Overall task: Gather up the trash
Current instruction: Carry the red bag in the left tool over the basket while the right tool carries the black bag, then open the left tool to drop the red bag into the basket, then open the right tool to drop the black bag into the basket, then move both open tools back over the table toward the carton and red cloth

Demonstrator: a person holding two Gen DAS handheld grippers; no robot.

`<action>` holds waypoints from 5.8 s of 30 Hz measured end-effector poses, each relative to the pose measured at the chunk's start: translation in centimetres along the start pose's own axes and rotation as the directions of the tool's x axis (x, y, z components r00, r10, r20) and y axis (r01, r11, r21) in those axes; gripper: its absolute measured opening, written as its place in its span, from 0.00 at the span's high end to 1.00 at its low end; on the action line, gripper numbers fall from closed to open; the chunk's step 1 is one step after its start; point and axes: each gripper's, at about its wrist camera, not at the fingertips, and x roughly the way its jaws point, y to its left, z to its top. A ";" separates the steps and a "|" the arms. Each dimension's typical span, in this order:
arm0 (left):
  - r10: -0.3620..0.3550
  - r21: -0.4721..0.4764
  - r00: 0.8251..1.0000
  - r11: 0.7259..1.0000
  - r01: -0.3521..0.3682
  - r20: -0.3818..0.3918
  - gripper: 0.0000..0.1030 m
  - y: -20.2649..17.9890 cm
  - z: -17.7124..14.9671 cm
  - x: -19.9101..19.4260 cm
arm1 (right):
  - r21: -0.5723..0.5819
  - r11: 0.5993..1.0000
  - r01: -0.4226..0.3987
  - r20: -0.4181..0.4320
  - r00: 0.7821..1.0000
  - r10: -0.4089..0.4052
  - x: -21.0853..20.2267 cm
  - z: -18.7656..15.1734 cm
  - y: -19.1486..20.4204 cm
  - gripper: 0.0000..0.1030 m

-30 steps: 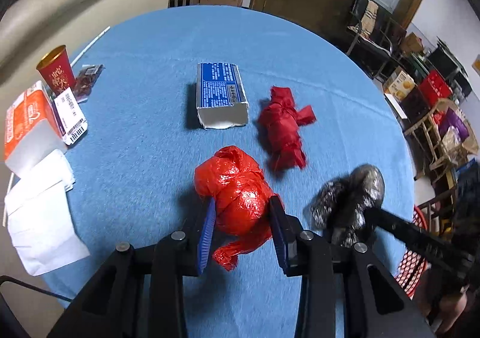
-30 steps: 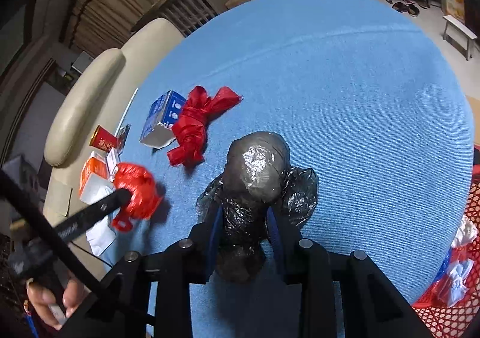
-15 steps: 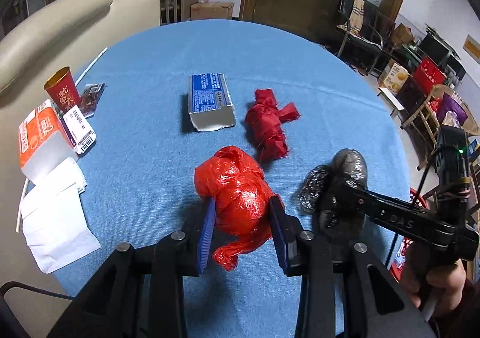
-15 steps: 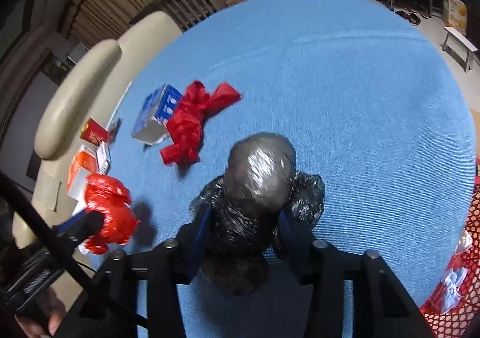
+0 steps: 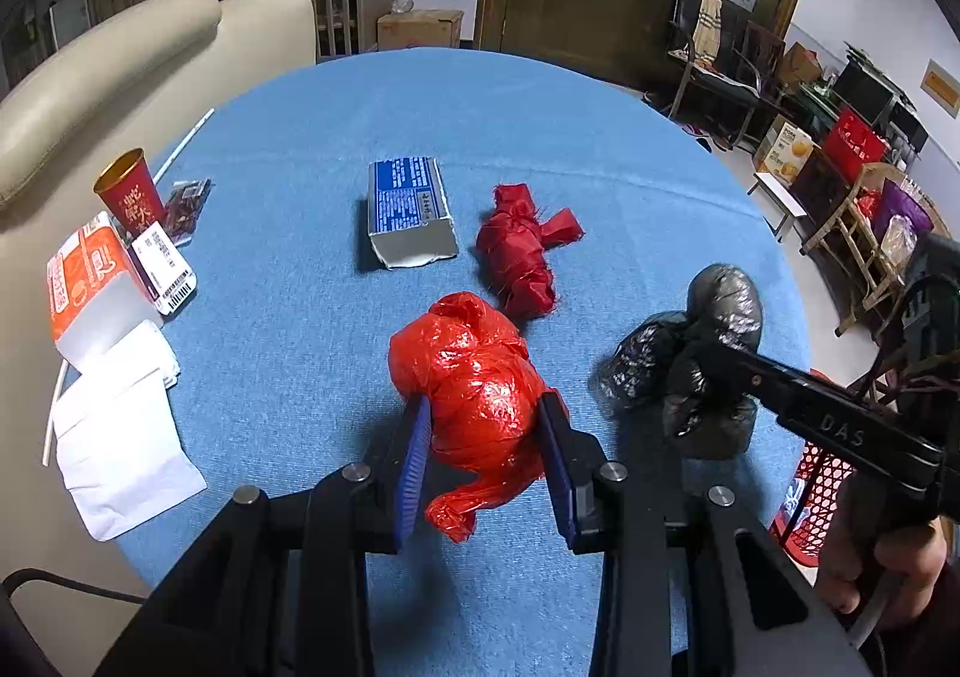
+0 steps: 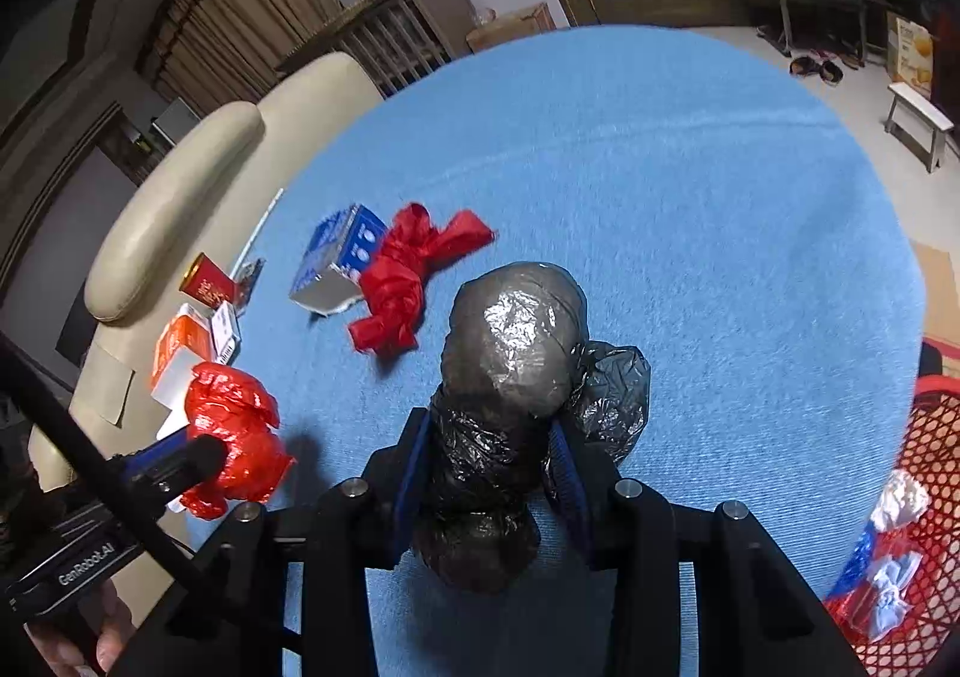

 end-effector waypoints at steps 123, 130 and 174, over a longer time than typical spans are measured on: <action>-0.198 0.602 0.961 0.750 0.274 -0.191 0.60 -29.2 -4.2 2.3 | 0.393 0.911 0.122 0.197 0.957 -0.213 -17.9 -9.3 -22.8 0.58; -0.223 0.590 0.954 0.750 0.298 -0.199 0.43 -28.9 -4.5 2.4 | 0.426 0.895 0.133 0.164 0.961 -0.221 -17.5 -9.6 -23.6 0.57; 0.016 0.415 0.996 0.908 -0.051 0.087 0.40 -14.2 -2.7 0.2 | 0.226 0.964 0.139 0.084 0.983 -0.162 -13.1 -5.6 -13.8 0.51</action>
